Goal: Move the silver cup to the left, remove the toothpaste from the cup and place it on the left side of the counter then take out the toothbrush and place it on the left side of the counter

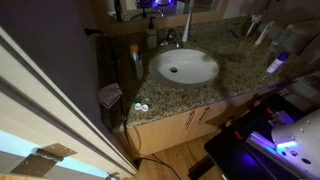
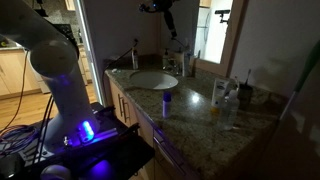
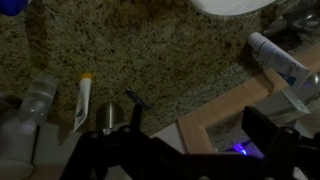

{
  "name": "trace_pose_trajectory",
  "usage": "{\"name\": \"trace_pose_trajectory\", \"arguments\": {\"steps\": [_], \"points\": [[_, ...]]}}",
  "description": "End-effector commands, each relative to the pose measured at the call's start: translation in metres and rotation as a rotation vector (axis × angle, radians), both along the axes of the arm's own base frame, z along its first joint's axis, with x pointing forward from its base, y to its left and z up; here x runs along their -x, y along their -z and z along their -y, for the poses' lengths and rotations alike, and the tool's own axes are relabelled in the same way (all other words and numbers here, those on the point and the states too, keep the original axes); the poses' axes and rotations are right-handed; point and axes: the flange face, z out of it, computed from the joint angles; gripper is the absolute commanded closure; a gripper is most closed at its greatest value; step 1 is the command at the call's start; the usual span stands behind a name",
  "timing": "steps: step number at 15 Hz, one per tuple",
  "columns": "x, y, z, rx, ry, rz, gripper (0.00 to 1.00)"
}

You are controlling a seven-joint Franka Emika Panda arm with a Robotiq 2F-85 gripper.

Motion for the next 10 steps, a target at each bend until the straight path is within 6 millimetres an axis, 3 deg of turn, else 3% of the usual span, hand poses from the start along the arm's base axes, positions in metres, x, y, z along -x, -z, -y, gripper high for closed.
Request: {"name": "trace_pose_trajectory", "arguments": {"steps": [1, 2, 4, 9, 10], "points": [[-0.014, 0.021, 0.012, 0.039, -0.085, -0.073, 0.00], [-0.023, 0.029, 0.027, 0.022, -0.101, -0.101, 0.00], [-0.033, 0.034, 0.079, -0.015, -0.085, -0.127, 0.00], [-0.043, -0.001, 0.198, -0.085, 0.196, -0.044, 0.00], [-0.027, 0.012, 0.165, -0.070, 0.109, -0.045, 0.00]]}}
